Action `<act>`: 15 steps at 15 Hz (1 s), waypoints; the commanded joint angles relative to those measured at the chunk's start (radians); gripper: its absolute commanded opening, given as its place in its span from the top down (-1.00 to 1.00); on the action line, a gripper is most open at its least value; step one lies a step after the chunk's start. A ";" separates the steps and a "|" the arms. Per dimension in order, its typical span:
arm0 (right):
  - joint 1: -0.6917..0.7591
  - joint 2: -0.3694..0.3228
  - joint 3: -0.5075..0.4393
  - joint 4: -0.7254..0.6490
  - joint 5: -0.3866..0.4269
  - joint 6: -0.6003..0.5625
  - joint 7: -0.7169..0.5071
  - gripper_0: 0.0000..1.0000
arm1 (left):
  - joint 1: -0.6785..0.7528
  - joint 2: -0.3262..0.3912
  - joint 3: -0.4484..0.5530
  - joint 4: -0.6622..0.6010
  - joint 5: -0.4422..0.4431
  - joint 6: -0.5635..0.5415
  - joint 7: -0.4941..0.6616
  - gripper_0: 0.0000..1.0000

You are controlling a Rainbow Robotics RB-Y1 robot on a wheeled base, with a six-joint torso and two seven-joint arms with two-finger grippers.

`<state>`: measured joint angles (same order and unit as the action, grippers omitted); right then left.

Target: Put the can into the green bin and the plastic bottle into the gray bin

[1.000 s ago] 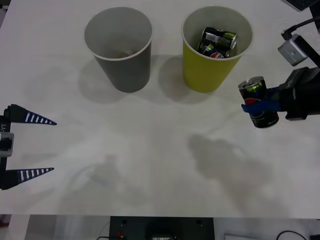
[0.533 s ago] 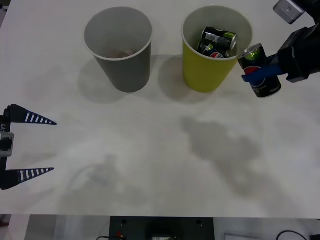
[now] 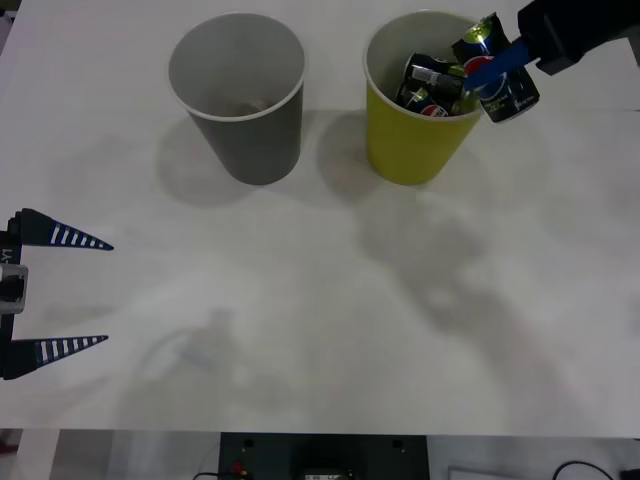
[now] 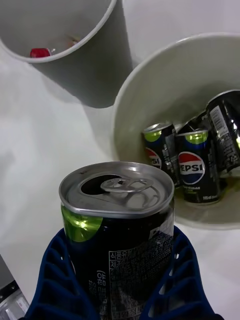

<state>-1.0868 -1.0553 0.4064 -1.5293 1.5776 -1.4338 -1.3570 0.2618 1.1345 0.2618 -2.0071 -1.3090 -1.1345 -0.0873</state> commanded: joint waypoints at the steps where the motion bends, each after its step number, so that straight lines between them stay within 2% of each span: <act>1: -0.131 0.078 0.078 0.187 0.047 0.007 0.039 1.00 | 0.000 0.000 0.000 0.000 0.000 0.000 0.000 -1.00; 5: -0.209 0.196 0.084 0.339 0.202 0.030 0.050 1.00 | 0.000 0.000 0.000 0.000 0.000 0.000 0.000 -1.00; 8: -0.254 0.268 0.086 0.433 0.282 0.052 0.088 1.00 | 0.000 0.000 0.000 0.000 0.000 0.000 0.000 -1.00; 11: -0.274 0.282 0.106 0.471 0.286 0.055 0.130 1.00 | 0.000 0.000 0.000 0.000 0.000 0.000 0.000 -1.00; 12: -0.274 0.281 0.111 0.471 0.288 0.055 0.130 0.90 | 0.000 0.000 0.000 0.000 0.000 0.000 0.000 -1.00; 13: -0.274 0.281 0.114 0.471 0.286 0.055 0.133 0.59 | 0.000 0.000 0.000 0.000 0.000 0.000 0.000 -1.00; 14: -0.274 0.281 0.114 0.471 0.288 0.053 0.147 0.16 | 0.000 0.000 0.000 0.000 0.000 0.000 0.000 -1.00; 15: -0.275 0.279 0.114 0.471 0.289 0.055 0.182 -0.51 | 0.000 0.000 0.000 0.000 0.000 0.000 0.000 -1.00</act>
<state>-1.3610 -0.7747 0.5200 -1.0583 1.8655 -1.3798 -1.2032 0.2618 1.1345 0.2618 -2.0071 -1.3090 -1.1345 -0.0873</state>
